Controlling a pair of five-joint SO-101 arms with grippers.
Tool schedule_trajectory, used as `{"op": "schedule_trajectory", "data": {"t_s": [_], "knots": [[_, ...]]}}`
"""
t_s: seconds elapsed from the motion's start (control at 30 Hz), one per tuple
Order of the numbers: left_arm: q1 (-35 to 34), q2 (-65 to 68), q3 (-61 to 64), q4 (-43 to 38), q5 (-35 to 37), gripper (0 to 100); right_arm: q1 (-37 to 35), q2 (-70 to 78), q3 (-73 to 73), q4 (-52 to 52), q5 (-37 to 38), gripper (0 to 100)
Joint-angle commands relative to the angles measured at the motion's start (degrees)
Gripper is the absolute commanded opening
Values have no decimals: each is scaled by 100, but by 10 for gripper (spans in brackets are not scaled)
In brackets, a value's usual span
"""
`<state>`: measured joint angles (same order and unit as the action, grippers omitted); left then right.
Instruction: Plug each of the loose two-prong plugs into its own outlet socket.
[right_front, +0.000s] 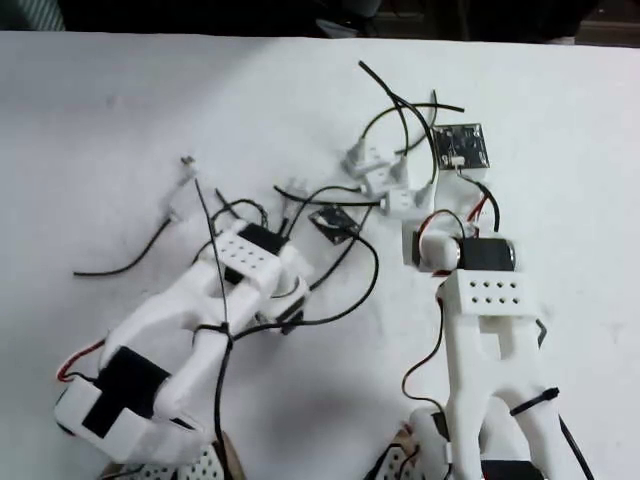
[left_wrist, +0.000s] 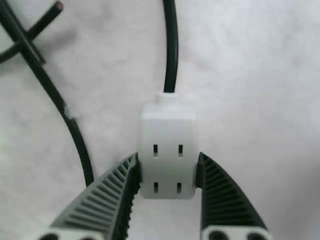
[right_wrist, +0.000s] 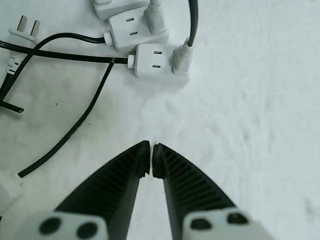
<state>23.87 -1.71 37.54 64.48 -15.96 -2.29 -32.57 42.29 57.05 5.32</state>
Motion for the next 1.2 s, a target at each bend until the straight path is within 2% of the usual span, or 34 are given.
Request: {"op": "schedule_trajectory", "data": {"t_s": [0.0,0.2,0.43,0.63,0.77,0.9,1.0,1.17], "knots": [[31,4,-193,44,440,78,-40,-119,-53,-84,44,18],[13,-84,-202,220,536,205,-40,-119,-53,-84,44,18],[-549,-1393,-132,607,484,219,-40,-119,-53,-84,44,18],[-1358,-2659,-26,949,475,231,-40,-119,-44,-84,44,18],[-1947,-3477,607,774,176,225,-110,-119,-44,-84,44,18],[-2695,-4479,1714,193,105,225,-347,-119,-26,-31,44,18],[-3301,-5235,2505,-158,-246,227,-532,-119,-53,154,44,18],[-3952,-6062,3402,-237,-589,229,-1068,-119,-70,233,70,18]]}}
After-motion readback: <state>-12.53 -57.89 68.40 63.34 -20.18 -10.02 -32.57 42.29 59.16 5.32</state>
